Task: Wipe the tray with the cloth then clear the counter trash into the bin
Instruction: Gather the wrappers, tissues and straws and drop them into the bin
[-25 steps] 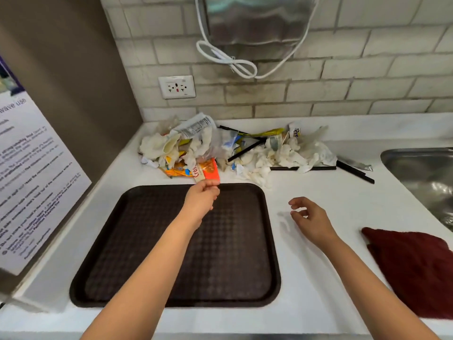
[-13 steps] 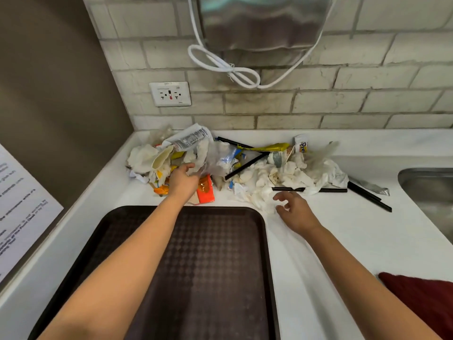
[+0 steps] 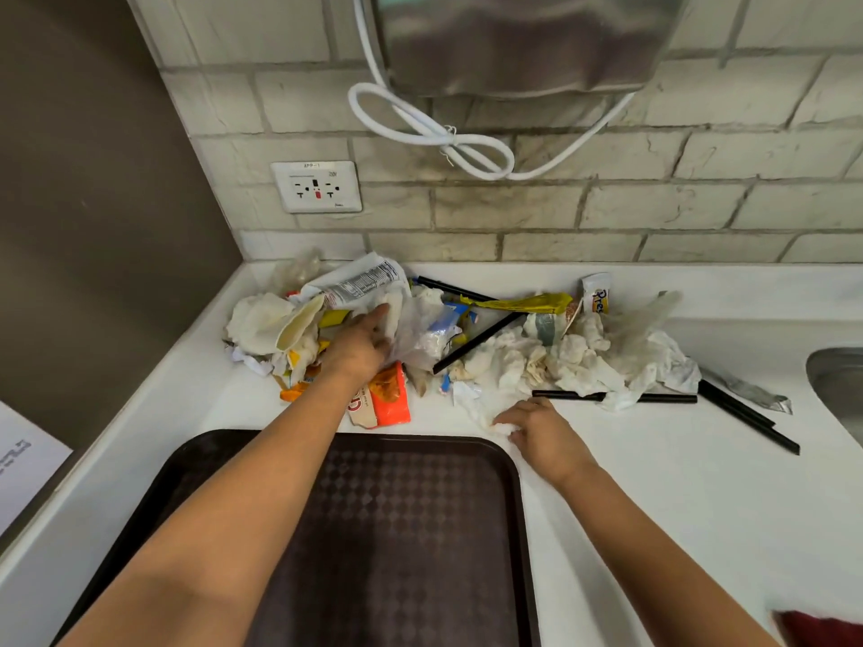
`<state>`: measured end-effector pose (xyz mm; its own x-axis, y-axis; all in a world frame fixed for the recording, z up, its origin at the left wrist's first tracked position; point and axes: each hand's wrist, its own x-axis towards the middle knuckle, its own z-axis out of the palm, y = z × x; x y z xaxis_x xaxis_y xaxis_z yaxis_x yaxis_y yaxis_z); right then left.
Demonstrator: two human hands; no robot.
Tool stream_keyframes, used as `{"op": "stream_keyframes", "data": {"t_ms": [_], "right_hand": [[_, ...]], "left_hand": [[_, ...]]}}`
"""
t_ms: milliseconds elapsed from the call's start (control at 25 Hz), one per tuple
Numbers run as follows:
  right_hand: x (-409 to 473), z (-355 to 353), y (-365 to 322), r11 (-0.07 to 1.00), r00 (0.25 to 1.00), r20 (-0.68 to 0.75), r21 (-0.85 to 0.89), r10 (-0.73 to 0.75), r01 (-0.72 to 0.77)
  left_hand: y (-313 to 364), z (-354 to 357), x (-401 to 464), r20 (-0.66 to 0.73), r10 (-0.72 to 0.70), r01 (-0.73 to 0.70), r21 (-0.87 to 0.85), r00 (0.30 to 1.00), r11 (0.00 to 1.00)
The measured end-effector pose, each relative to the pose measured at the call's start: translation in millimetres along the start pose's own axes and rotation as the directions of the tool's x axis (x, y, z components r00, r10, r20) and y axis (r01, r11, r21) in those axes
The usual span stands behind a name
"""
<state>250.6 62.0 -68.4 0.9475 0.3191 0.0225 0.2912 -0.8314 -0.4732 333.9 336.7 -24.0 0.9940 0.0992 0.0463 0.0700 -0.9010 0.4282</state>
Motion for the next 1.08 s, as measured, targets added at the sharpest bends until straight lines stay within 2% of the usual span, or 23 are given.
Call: {"op": "stream_keyframes", "data": {"t_ms": [160,200,280,400,480,560,680,800,880,920,960,1080], "right_hand": [[-3.5,3.7,3.7,0.992,0.995,-0.084,0.116,0.048,-0.038],[-5.9,3.2,4.2,0.985,0.991,-0.107,0.165,0.078,-0.059],[-12.0,0.1,5.4,0.955,0.971,-0.187,0.281,0.151,-0.095],[-24.8,-7.1,6.4,0.897,0.917,-0.323,0.435,0.234,-0.075],[-33.0,-15.3,5.0,0.881,0.863,-0.427,0.472,0.271,-0.043],[-42.2,-23.7,0.0,0.871,0.795,-0.524,0.492,0.305,-0.010],[-57.5,-36.7,-11.6,0.842,0.678,-0.659,0.529,0.327,0.108],[-77.6,-51.0,-23.3,0.799,0.588,-0.717,0.572,0.375,0.187],[-91.6,-60.6,-30.9,0.764,0.554,-0.720,0.608,0.417,0.215],[-98.9,-64.7,-35.5,0.746,0.551,-0.714,0.626,0.432,0.227],[-105.8,-68.0,-40.5,0.731,0.558,-0.708,0.638,0.433,0.243],[-131.0,-69.3,-56.3,0.691,0.599,-0.679,0.671,0.424,0.271]], "left_hand": [[4.0,7.8,7.3,0.001,0.012,-0.012,0.168,1.000,0.986],[4.5,8.1,4.2,-0.042,-0.016,0.021,0.117,0.999,0.993],[4.4,2.9,-2.3,-0.190,-0.104,0.078,-0.139,0.976,0.987],[7.6,-13.5,-15.0,-0.432,-0.213,0.025,-0.401,0.876,0.916],[14.1,-27.2,-24.9,-0.488,-0.315,-0.007,-0.550,0.814,0.835],[21.1,-39.4,-36.3,-0.434,-0.435,-0.024,-0.729,0.789,0.684],[34.8,-57.1,-60.2,-0.269,-0.547,-0.099,-0.942,0.793,0.321],[50.6,-63.9,-99.2,-0.140,-0.533,-0.125,-0.990,0.835,0.064],[63.9,-62.0,-132.0,-0.042,-0.439,-0.086,-0.993,0.898,-0.080],[71.7,-59.6,-148.9,0.006,-0.383,-0.037,-0.994,0.924,-0.104],[79.6,-56.2,-164.5,0.045,-0.339,0.017,-0.996,0.940,-0.083],[95.5,-44.5,-210.5,0.063,-0.203,0.075,-0.996,0.977,0.052]]}}
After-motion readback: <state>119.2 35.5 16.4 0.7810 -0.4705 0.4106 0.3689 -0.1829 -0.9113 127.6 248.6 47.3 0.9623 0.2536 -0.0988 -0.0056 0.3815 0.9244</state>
